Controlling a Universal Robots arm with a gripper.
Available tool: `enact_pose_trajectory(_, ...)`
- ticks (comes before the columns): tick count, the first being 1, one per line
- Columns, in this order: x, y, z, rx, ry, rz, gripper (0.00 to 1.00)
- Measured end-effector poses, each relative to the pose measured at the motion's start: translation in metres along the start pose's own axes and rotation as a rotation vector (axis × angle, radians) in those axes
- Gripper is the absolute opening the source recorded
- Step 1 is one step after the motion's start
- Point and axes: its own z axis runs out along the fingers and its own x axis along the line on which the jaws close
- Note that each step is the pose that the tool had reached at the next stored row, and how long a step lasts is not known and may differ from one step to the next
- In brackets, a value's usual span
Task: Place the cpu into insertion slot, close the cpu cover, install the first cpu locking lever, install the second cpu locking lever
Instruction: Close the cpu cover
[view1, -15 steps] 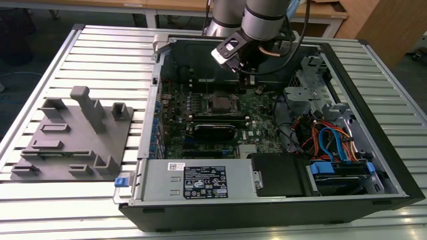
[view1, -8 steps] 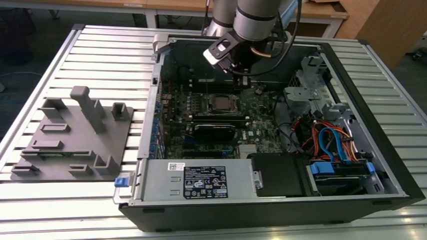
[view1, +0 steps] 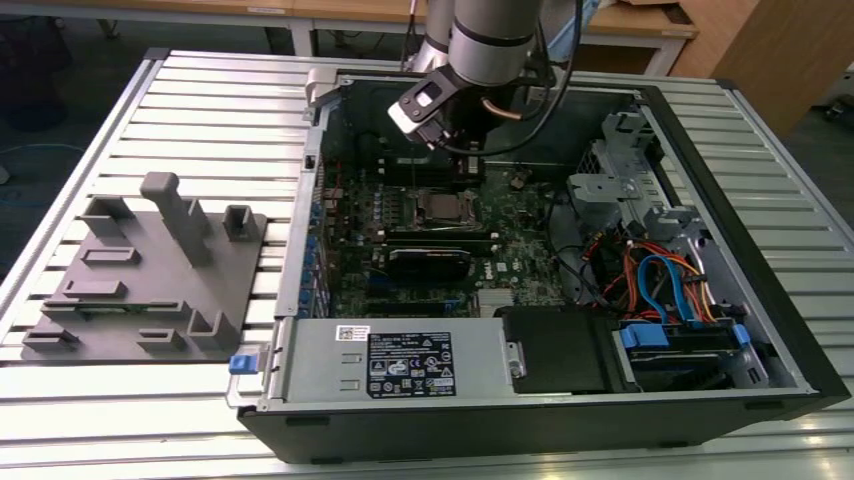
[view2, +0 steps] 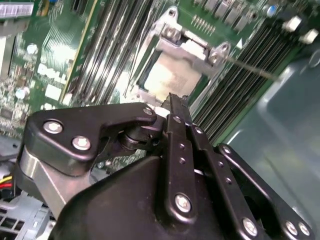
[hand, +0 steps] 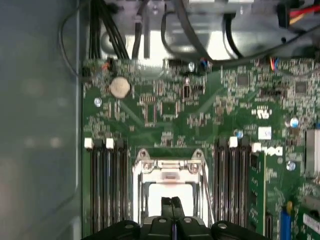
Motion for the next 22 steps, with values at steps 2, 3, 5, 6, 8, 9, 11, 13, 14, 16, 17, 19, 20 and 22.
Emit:
enact_pose_trajectory(2,-0.0001,-0.0046,0.0018,0.0,0.0,0.0,0.1)
enact_pose_trajectory(3,-0.0002,-0.0071,0.0028,0.0,0.0,0.0,0.1)
enact_pose_trajectory(5,-0.0003,-0.0118,0.0047,0.0,0.0,0.0,0.1)
enact_pose_trajectory(6,-0.0004,-0.0142,0.0056,0.0,0.0001,0.0,0.1)
enact_pose_trajectory(8,-0.0006,-0.0191,0.0074,0.0,0.0001,0.0,0.1)
enact_pose_trajectory(9,-0.0007,-0.0216,0.0083,0.0,-0.0001,0.0,0.1)
enact_pose_trajectory(11,-0.0008,-0.0265,0.0102,0.0,0.0,-0.001,0.1)
enact_pose_trajectory(13,-0.0009,-0.0289,0.0124,0.0003,-0.0002,-0.009,0.1)
enact_pose_trajectory(14,-0.0009,-0.0296,0.0136,0.0004,-0.0003,-0.014,0.1)
enact_pose_trajectory(16,-0.001,-0.0304,0.0161,0.0004,-0.0003,-0.018,0.1)
enact_pose_trajectory(17,-0.001,-0.0305,0.0172,0.0001,-0.0003,-0.018,0.1)
enact_pose_trajectory(19,-0.0011,-0.0305,0.0187,-0.0003,-0.0003,-0.018,0.1)
enact_pose_trajectory(20,-0.0011,-0.0306,0.0194,-0.0004,-0.0003,-0.018,0.1)
enact_pose_trajectory(22,-0.0012,-0.031,0.0212,-0.0007,-0.0003,-0.018,0.1)
